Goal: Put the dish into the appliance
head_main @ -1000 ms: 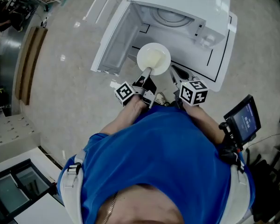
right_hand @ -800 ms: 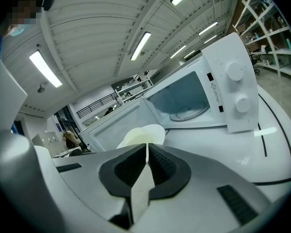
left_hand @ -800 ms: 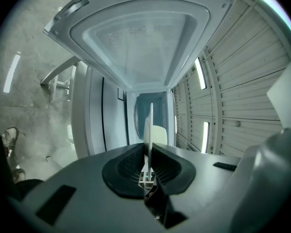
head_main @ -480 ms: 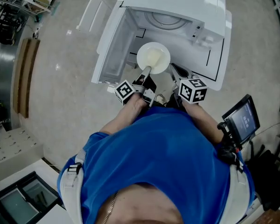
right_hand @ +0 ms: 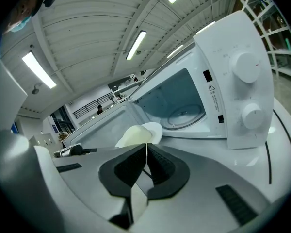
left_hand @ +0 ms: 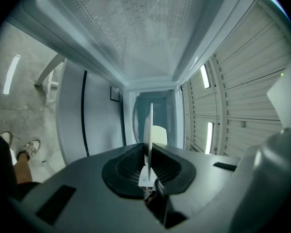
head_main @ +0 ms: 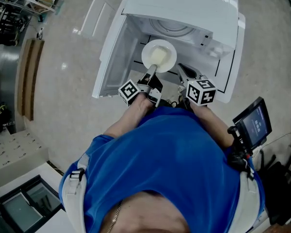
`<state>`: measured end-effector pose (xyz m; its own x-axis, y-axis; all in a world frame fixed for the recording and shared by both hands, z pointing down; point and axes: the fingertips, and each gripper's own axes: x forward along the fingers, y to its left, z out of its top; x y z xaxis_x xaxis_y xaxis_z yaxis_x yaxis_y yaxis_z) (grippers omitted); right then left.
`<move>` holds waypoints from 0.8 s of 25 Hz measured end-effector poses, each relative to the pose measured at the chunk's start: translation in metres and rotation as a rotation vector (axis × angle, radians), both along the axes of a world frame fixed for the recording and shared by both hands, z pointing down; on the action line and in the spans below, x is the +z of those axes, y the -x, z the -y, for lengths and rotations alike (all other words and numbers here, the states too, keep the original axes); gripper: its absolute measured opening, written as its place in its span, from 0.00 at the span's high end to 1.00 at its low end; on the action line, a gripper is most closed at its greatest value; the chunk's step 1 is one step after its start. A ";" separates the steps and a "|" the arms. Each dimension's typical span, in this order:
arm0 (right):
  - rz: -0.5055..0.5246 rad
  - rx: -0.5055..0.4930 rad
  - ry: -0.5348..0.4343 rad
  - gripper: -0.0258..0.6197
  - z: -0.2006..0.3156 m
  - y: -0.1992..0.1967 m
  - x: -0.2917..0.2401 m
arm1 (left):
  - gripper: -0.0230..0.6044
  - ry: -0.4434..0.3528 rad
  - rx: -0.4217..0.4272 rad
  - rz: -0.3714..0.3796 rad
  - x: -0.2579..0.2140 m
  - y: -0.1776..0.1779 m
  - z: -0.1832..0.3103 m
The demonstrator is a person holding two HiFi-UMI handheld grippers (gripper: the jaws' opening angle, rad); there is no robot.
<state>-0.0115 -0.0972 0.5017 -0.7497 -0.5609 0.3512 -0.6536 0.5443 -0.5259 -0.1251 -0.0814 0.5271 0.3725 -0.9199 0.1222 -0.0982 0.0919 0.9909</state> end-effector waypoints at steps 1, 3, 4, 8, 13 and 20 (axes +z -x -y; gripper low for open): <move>0.000 -0.001 -0.002 0.96 -0.001 0.000 0.000 | 0.92 -0.002 0.000 0.004 0.000 0.000 0.000; -0.001 -0.003 -0.007 0.95 0.000 0.001 0.000 | 0.92 0.006 0.003 0.007 0.002 0.001 0.000; -0.004 -0.004 -0.009 0.95 0.001 0.001 0.000 | 0.92 0.010 0.005 0.005 0.003 0.002 0.001; -0.028 -0.010 -0.021 0.96 0.005 0.003 0.002 | 0.92 0.003 0.009 0.005 0.004 0.005 0.008; -0.037 -0.021 -0.026 0.96 0.004 0.007 0.006 | 0.92 0.019 0.008 0.019 0.012 0.009 0.011; -0.044 -0.025 -0.030 0.95 0.004 0.008 0.007 | 0.92 0.035 0.004 0.022 0.021 0.009 0.016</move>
